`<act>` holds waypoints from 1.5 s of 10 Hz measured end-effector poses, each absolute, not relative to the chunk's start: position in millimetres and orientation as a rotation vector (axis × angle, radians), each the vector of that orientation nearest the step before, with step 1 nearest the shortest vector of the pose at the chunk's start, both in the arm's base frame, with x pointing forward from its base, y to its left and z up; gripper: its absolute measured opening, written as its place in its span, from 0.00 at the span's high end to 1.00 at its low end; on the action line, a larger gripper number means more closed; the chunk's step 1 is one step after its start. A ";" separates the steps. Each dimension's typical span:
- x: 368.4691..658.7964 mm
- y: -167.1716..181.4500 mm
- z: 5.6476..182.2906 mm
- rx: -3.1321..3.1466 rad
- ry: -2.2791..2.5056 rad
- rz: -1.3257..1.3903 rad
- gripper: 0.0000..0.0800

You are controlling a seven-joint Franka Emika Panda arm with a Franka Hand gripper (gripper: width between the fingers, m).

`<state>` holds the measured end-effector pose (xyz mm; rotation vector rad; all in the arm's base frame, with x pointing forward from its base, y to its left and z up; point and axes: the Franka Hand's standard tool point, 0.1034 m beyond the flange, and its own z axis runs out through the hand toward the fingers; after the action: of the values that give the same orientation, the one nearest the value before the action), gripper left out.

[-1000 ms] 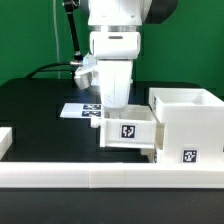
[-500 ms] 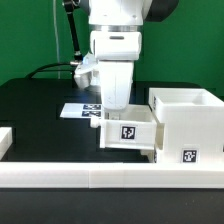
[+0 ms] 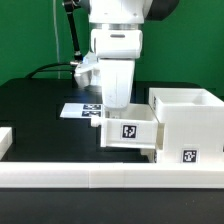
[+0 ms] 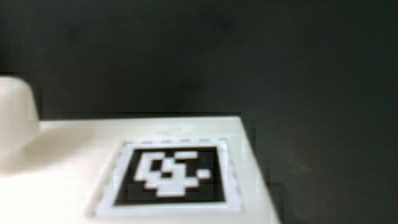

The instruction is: Assemble drawer

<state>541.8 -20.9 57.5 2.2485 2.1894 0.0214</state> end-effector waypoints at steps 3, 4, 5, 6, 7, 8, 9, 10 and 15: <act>540.5 -22.3 55.7 2.255 2.186 0.017 0.95; 540.5 -22.3 55.7 2.255 2.186 0.017 0.95; 540.3 -24.2 55.5 2.252 2.192 0.020 0.95; 539.6 -31.5 55.0 2.264 2.186 0.026 0.95; 539.4 -32.9 54.9 2.272 2.178 0.024 0.95; 539.3 -32.4 54.7 2.271 2.179 0.024 0.95; 539.3 -33.0 54.8 2.271 2.179 0.024 0.95; 540.9 -34.6 56.6 2.258 2.188 0.028 0.95; 541.9 -34.3 57.2 2.281 2.196 0.066 0.95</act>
Offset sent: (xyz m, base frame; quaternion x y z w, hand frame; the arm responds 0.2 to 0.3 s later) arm 0.0011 0.0004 0.0008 0.0006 -0.0023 0.0009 1.0000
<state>541.9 -34.3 57.2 2.2807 2.1956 0.0661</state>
